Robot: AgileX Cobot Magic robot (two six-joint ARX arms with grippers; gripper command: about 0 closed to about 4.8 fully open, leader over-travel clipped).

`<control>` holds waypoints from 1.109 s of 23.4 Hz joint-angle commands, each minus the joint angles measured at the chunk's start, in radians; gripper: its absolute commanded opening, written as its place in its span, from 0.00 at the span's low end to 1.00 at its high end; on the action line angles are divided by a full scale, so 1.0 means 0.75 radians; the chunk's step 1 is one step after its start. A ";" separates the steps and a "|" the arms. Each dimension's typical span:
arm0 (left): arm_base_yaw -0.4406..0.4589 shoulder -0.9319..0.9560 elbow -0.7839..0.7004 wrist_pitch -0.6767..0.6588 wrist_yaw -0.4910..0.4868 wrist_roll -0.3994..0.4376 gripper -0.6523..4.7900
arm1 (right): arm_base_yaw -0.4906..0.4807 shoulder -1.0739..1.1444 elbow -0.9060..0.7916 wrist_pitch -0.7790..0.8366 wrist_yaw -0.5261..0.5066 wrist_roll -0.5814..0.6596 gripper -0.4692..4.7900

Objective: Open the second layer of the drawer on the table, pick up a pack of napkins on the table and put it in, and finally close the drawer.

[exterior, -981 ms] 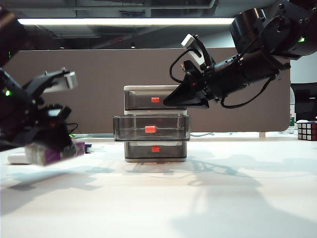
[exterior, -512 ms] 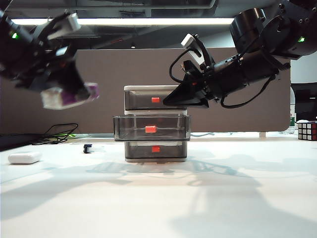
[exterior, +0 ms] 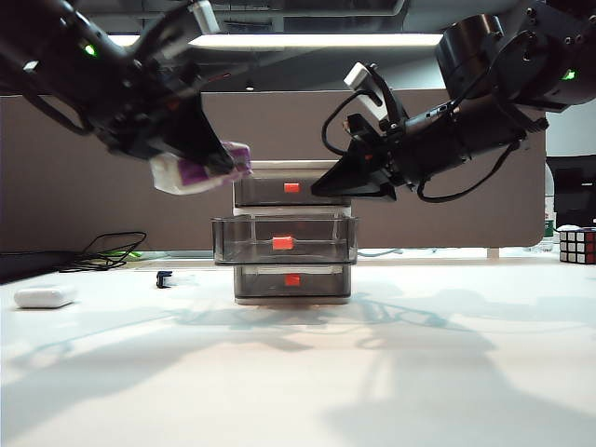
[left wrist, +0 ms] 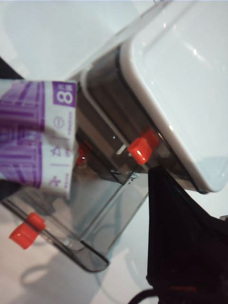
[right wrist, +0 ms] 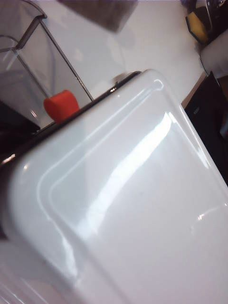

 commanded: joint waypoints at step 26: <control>-0.080 0.246 0.264 0.005 0.221 0.231 0.45 | -0.061 -0.153 0.008 -0.056 -0.167 -0.051 0.08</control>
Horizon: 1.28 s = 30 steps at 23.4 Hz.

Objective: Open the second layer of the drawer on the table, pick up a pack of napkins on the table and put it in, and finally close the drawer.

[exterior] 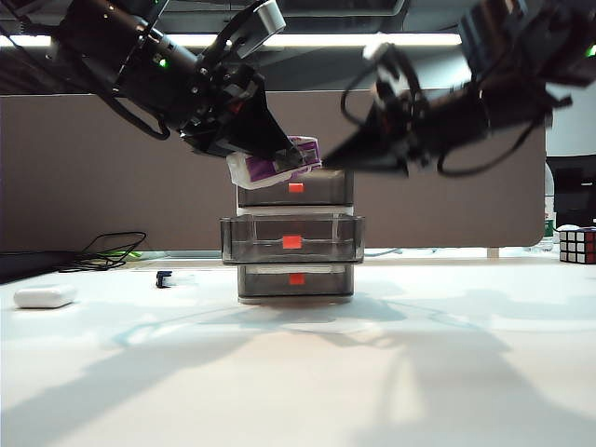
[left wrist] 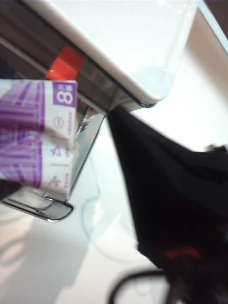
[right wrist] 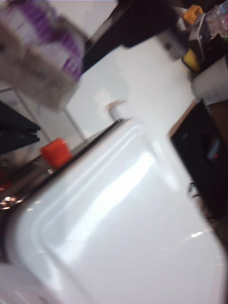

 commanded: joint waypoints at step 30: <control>-0.031 0.178 0.158 -0.182 -0.022 0.128 0.65 | -0.022 -0.101 0.009 0.014 0.041 -0.038 0.08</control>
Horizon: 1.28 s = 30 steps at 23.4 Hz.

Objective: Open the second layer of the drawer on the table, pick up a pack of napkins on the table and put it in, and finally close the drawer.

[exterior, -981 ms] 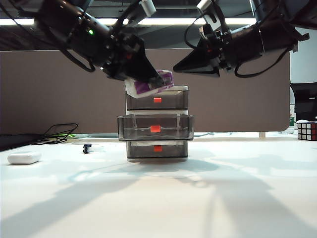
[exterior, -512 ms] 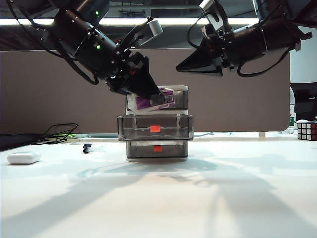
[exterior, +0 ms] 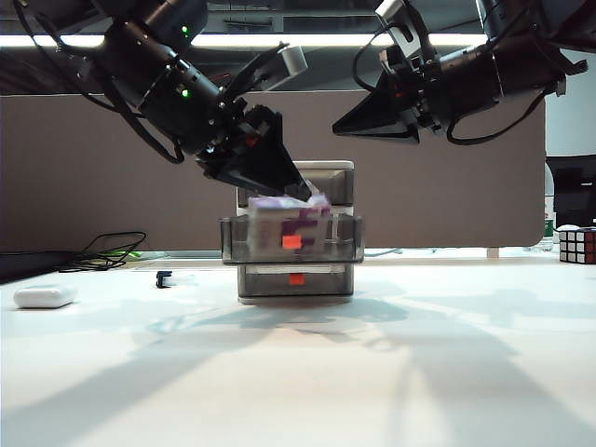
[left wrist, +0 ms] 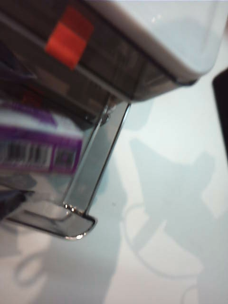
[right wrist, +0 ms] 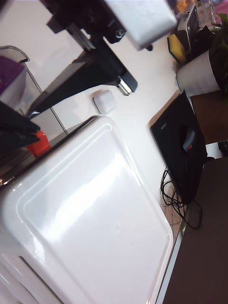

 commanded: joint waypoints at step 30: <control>-0.159 -0.243 -0.008 -0.431 -0.107 -0.010 0.33 | 0.011 0.057 0.175 0.031 0.083 0.012 0.08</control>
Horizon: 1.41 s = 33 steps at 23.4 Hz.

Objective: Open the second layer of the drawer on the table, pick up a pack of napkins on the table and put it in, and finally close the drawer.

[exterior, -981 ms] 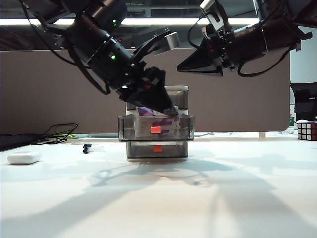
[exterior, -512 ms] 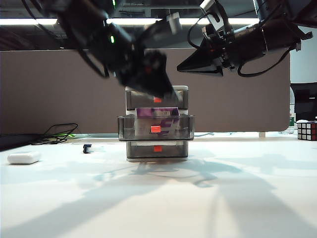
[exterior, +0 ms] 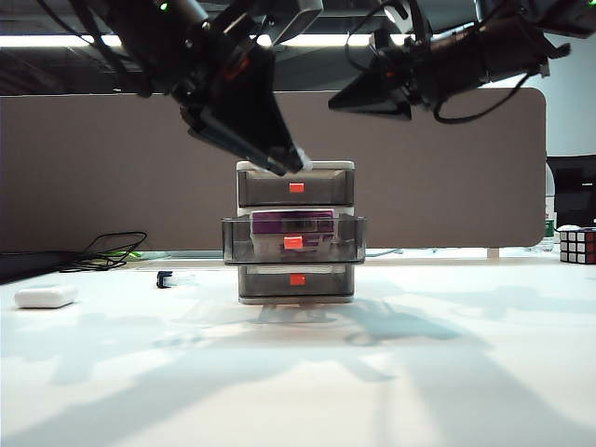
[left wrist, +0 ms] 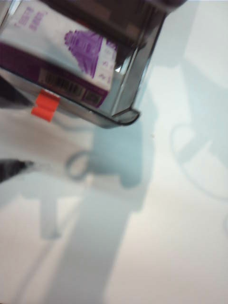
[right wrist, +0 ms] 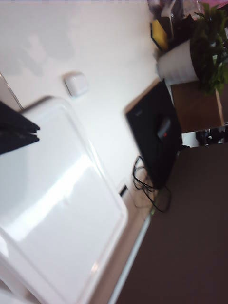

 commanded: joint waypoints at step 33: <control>0.020 0.270 0.000 0.287 -0.238 0.005 0.11 | 0.024 0.328 0.291 -0.150 0.036 -0.006 0.08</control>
